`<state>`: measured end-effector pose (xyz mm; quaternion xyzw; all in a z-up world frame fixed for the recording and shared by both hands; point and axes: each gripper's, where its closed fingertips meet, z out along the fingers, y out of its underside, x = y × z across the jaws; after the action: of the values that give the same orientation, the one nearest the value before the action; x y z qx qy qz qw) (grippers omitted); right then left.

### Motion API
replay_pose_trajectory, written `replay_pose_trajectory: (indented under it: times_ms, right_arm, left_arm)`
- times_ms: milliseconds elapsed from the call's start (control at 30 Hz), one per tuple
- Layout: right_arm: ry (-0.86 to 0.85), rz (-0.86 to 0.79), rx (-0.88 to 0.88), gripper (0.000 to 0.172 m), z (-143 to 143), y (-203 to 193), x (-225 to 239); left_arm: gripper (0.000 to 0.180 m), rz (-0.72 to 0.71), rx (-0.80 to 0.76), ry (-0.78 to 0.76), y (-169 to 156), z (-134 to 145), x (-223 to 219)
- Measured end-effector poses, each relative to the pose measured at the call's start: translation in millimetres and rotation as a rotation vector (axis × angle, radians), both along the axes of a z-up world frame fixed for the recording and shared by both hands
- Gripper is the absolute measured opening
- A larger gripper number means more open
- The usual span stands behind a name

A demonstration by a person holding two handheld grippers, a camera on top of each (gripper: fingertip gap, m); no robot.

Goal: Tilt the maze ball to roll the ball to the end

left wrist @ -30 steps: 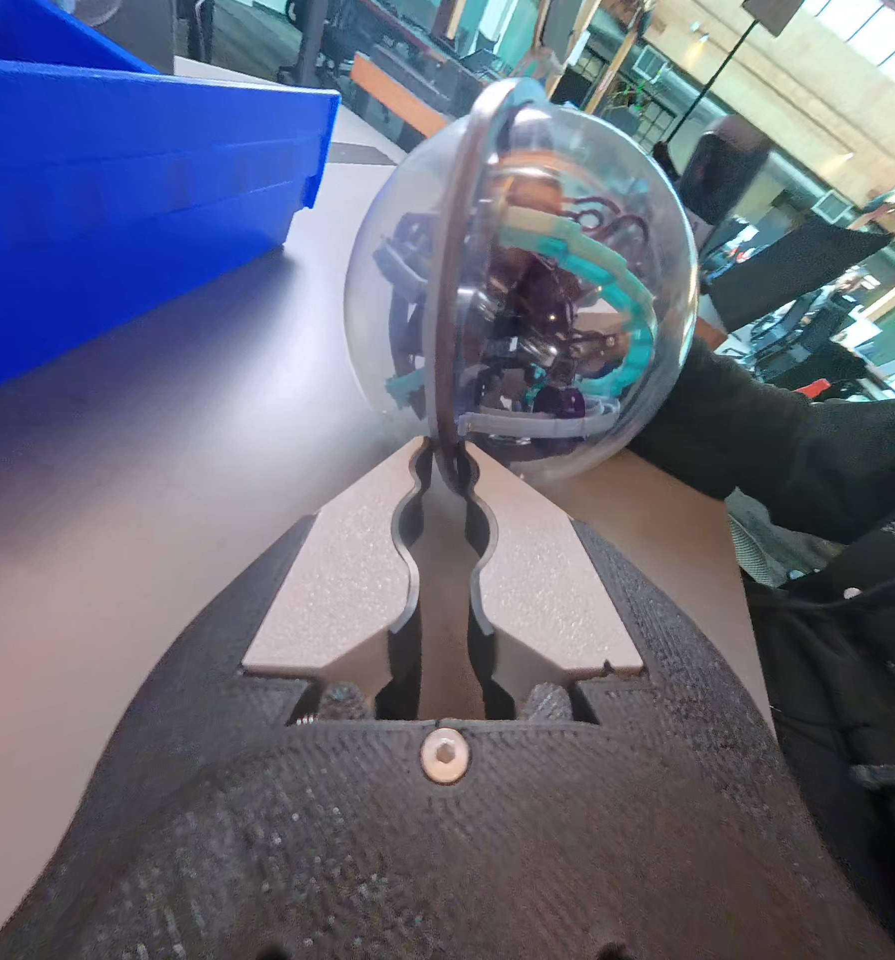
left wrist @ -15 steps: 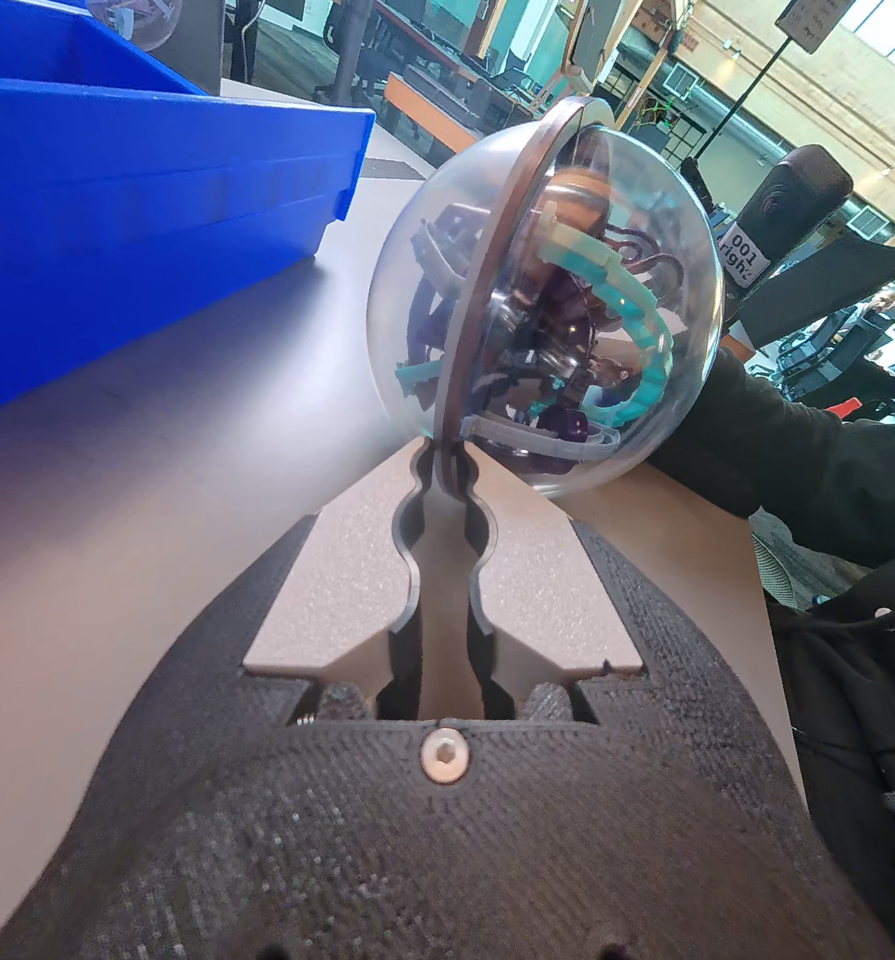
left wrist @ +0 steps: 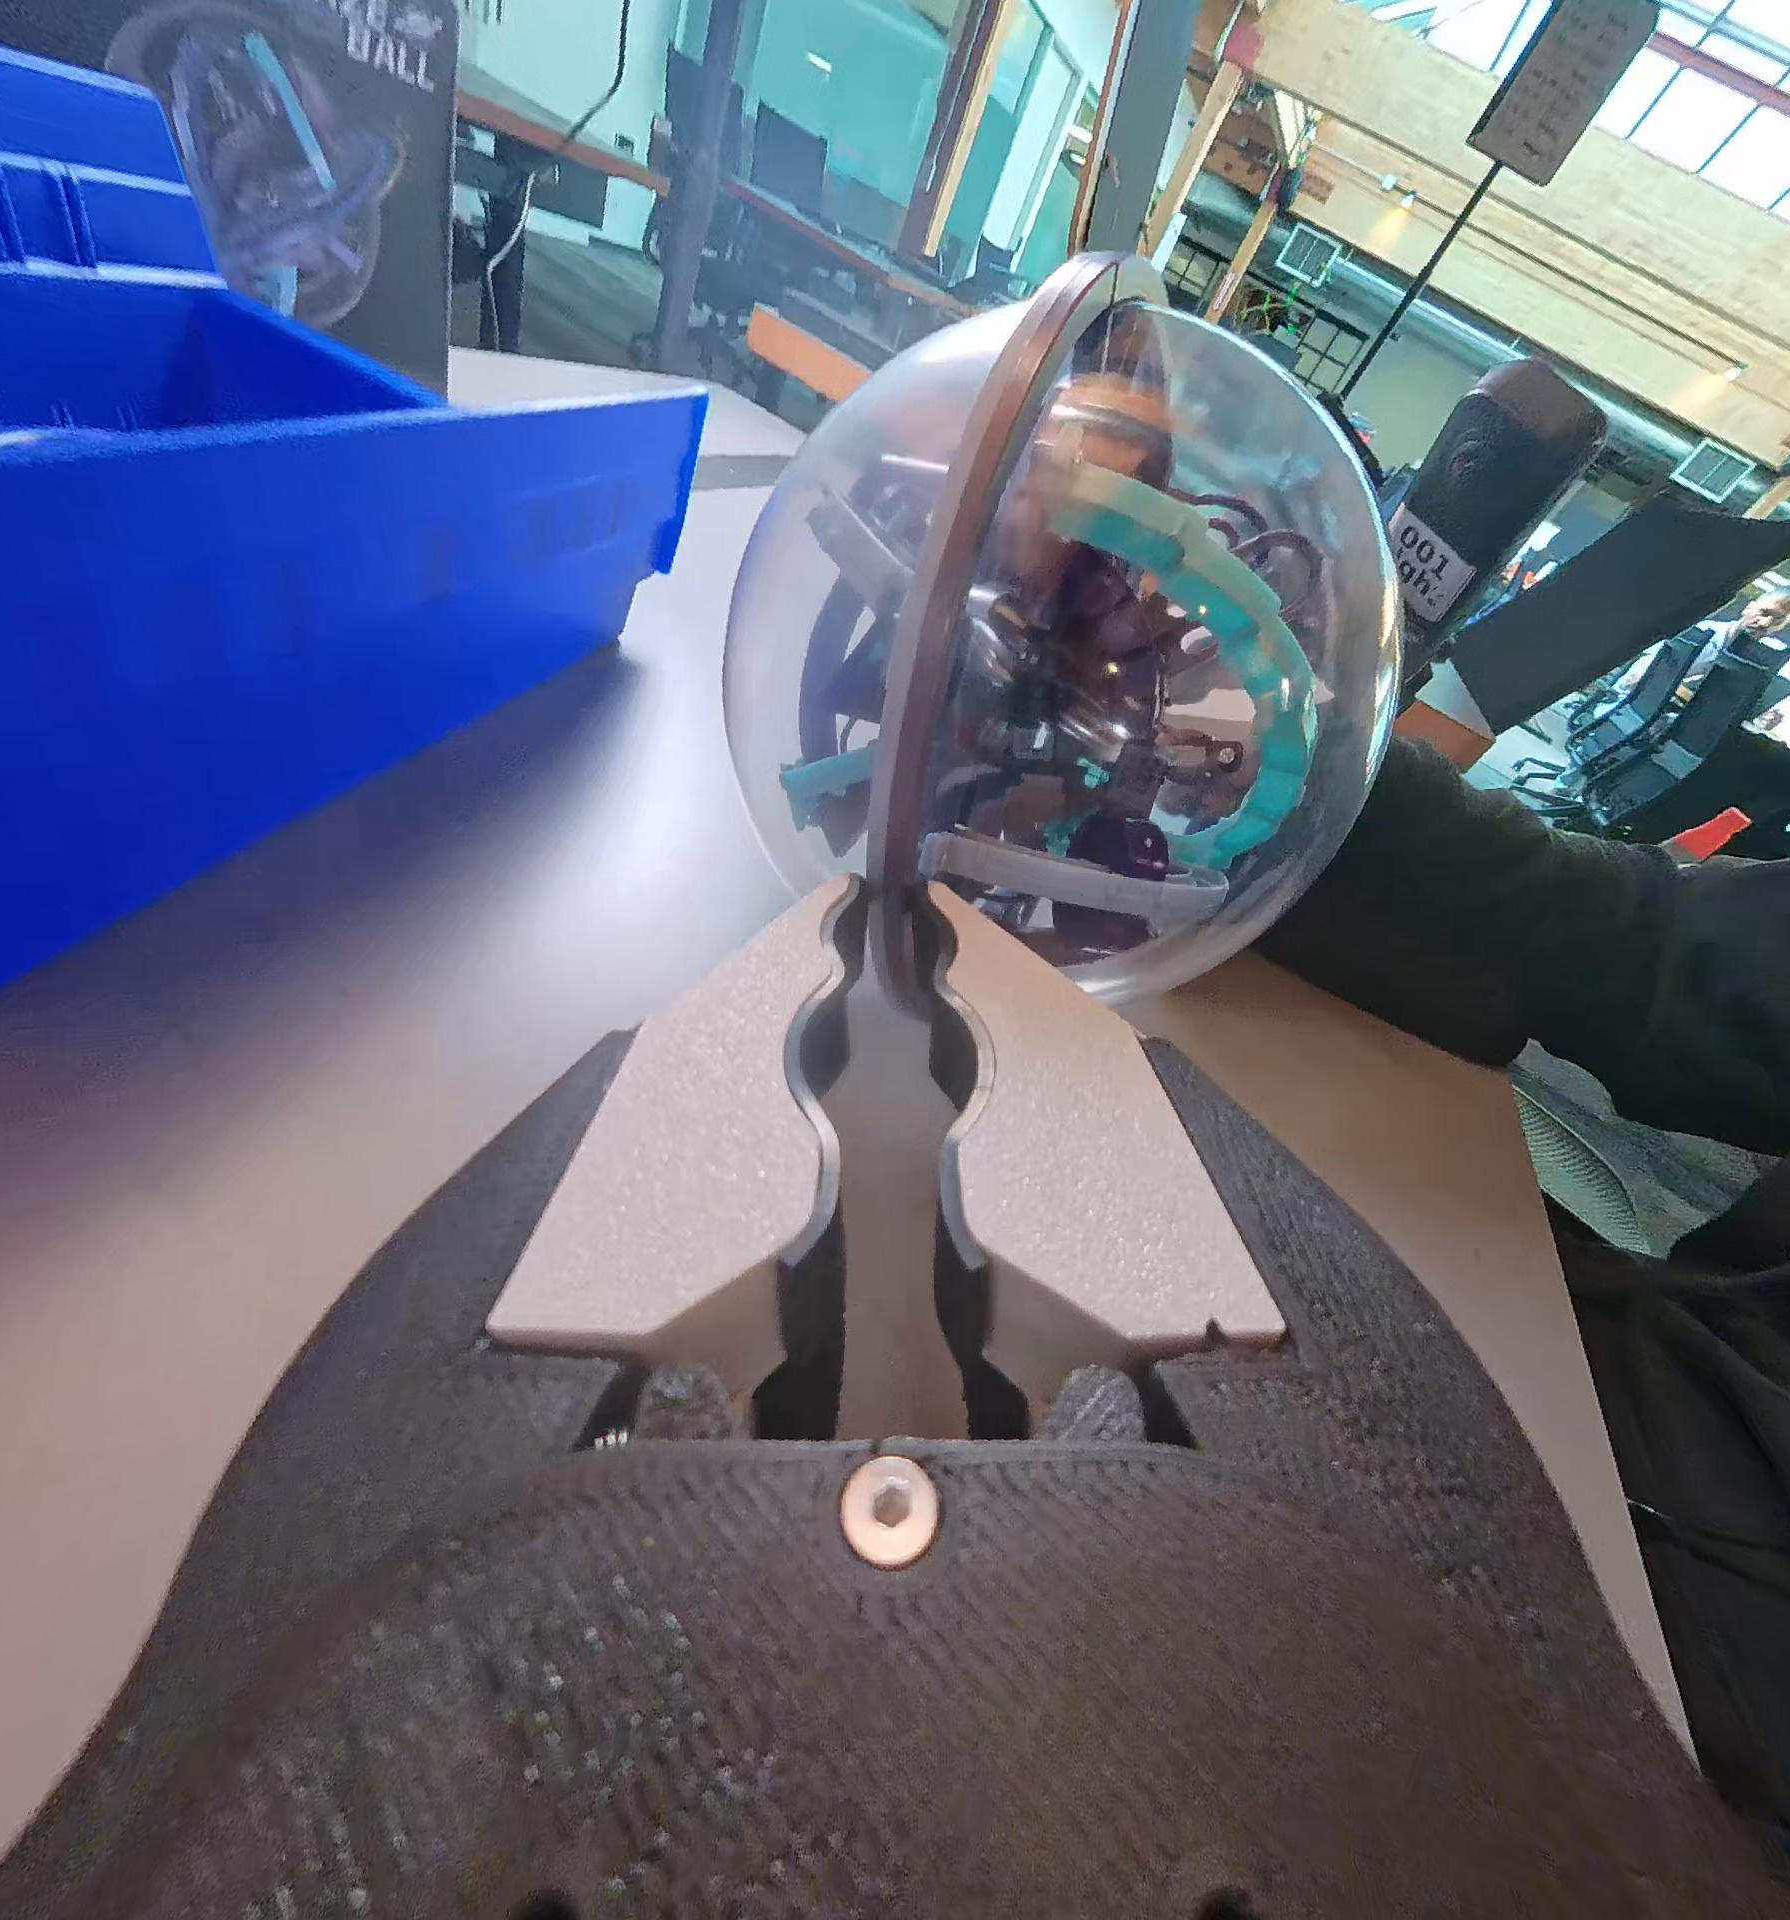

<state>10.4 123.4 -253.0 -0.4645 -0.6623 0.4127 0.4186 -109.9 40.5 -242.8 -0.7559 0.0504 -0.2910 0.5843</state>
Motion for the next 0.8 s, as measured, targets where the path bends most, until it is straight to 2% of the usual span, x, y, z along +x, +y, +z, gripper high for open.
replay_pose_trajectory:
  times_ms: [233, 400, 500, 700, 800]
  right_arm:
    - [0.065, 0.047, -0.155, 0.011, 18, -4, 3]
    - [0.146, 0.134, -0.466, 0.010, 48, -8, 8]
    - [0.185, 0.156, -0.560, 0.009, 59, -6, 11]
    - [0.211, 0.176, -0.712, 0.008, 72, -3, 13]
    - [0.185, 0.166, -0.769, 0.008, 68, -2, 11]
  left_arm:
    - [0.006, 0.005, 0.109, -0.018, -4, 27, 4]
    - [0.007, -0.021, 0.148, -0.083, -7, 41, 8]
    - [0.007, -0.027, 0.175, -0.078, -8, 49, 13]
    - [0.006, -0.030, 0.216, -0.115, -9, 67, 17]
    - [0.006, -0.014, 0.159, -0.158, -7, 61, 15]
